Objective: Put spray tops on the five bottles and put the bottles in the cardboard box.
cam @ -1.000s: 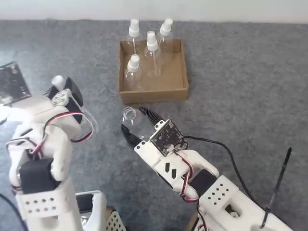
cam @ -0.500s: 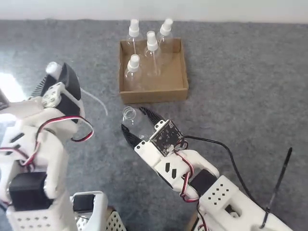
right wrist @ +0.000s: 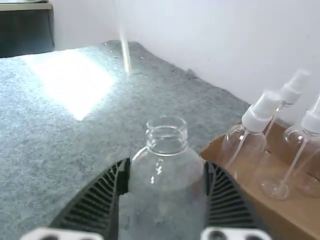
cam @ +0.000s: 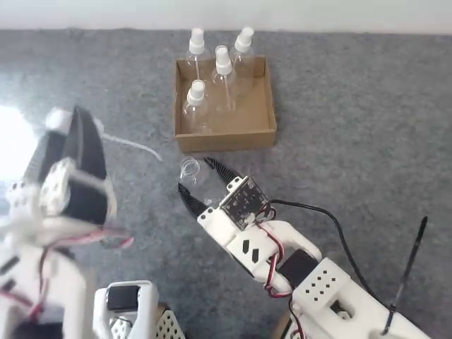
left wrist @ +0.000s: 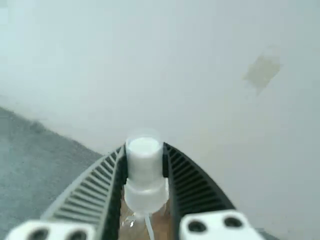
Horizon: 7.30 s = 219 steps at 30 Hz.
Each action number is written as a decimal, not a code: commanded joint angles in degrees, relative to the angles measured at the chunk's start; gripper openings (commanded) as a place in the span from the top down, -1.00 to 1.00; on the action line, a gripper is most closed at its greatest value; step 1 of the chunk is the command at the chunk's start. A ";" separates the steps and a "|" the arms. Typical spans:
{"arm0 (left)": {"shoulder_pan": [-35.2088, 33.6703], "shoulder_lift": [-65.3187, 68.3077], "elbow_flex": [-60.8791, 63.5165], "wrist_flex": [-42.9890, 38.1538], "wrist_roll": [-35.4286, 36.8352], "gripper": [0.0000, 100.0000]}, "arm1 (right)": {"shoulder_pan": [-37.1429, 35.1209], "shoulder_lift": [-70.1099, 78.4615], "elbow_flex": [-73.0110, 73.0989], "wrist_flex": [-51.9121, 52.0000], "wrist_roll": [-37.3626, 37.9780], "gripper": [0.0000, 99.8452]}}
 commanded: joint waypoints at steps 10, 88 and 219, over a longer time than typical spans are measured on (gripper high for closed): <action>8.70 -12.22 13.67 -9.41 -3.25 0.97 | -4.18 -0.57 0.70 -1.36 0.70 0.81; 14.24 -19.16 18.24 -9.14 -9.67 0.97 | -1.10 -0.57 0.70 -3.30 0.70 0.81; 24.97 -19.34 31.96 -4.04 -24.18 0.58 | 0.13 -20.70 1.58 8.92 0.79 0.81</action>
